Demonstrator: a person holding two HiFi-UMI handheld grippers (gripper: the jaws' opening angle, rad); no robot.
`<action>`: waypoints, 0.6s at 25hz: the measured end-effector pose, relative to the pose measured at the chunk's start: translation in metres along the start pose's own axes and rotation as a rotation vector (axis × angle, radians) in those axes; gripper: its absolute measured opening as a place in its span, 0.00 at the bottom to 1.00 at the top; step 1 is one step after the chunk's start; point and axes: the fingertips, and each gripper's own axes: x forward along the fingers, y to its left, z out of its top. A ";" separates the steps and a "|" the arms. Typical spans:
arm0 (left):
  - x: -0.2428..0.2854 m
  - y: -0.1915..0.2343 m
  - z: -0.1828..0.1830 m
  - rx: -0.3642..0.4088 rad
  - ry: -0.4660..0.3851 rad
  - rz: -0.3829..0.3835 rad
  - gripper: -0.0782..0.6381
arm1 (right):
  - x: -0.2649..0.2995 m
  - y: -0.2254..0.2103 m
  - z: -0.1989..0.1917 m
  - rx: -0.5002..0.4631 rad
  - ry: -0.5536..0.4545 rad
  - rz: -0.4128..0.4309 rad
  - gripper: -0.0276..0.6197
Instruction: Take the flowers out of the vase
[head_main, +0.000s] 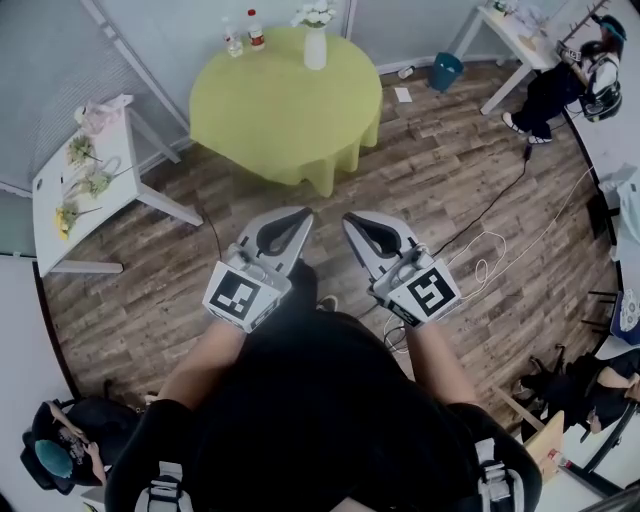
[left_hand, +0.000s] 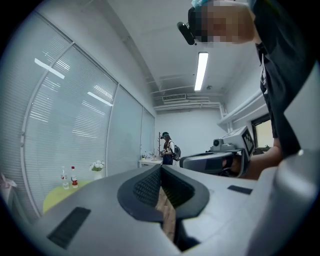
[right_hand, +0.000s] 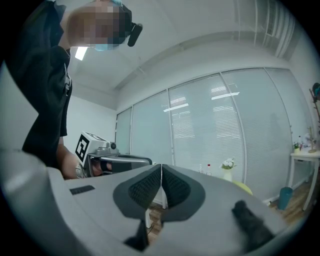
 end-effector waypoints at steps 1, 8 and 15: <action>0.003 0.005 -0.001 -0.001 0.001 -0.001 0.13 | 0.004 -0.004 0.000 0.001 0.001 -0.004 0.07; 0.035 0.042 -0.001 -0.007 0.001 -0.016 0.13 | 0.032 -0.045 0.002 0.016 0.008 -0.026 0.07; 0.067 0.088 0.002 -0.019 0.001 -0.030 0.13 | 0.070 -0.085 0.001 -0.007 0.043 -0.024 0.07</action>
